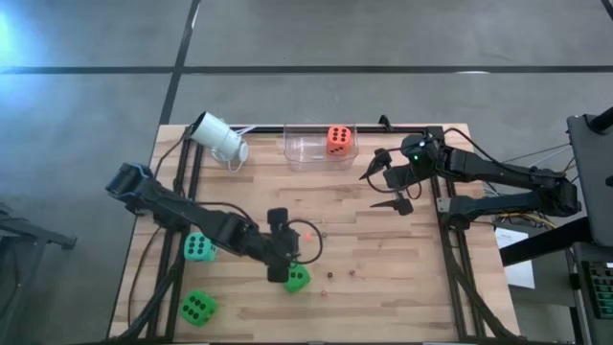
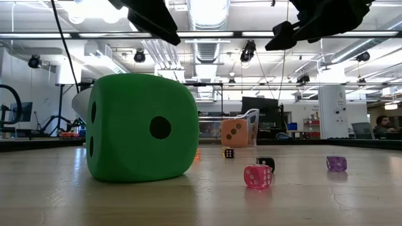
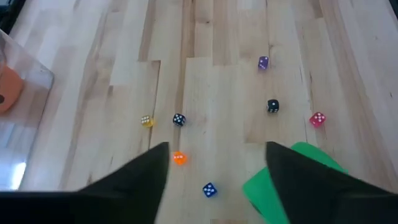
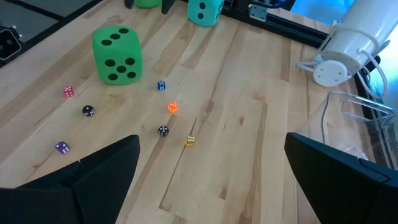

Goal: Pick & Place Dice
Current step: Put the top big green dice into the transparent bin

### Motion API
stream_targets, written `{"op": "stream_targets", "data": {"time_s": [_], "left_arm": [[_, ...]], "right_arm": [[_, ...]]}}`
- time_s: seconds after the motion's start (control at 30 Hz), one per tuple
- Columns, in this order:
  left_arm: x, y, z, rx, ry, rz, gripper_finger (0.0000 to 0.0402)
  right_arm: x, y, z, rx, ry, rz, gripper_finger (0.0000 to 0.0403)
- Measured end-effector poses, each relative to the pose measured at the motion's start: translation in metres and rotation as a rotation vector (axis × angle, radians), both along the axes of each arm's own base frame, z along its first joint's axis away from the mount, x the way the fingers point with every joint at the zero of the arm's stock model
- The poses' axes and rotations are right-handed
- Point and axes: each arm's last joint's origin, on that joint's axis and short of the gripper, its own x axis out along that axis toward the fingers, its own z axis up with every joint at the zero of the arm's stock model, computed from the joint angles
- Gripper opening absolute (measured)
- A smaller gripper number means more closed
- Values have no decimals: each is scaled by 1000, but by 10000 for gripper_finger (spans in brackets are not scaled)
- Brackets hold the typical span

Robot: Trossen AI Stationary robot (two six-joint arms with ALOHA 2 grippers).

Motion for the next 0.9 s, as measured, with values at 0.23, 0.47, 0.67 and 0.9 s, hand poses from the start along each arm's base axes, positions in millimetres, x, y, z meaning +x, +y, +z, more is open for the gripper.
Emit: {"op": "stream_targets", "data": {"time_s": [0.23, 0.47, 0.67, 0.9], "left_arm": [[-2, 1, -2, -124, 0, 155, 393], [-2, 0, -2, -250, -18, 280, 395], [-6, -1, -5, -337, 42, 322, 398], [-9, 0, -6, -366, 94, 354, 399]], "right_arm": [[0, 0, 0, 0, 0, 0, 400], [0, 0, 0, 0, 0, 0, 400], [0, 0, 0, 0, 0, 0, 400], [0, 0, 0, 0, 0, 0, 400]]}}
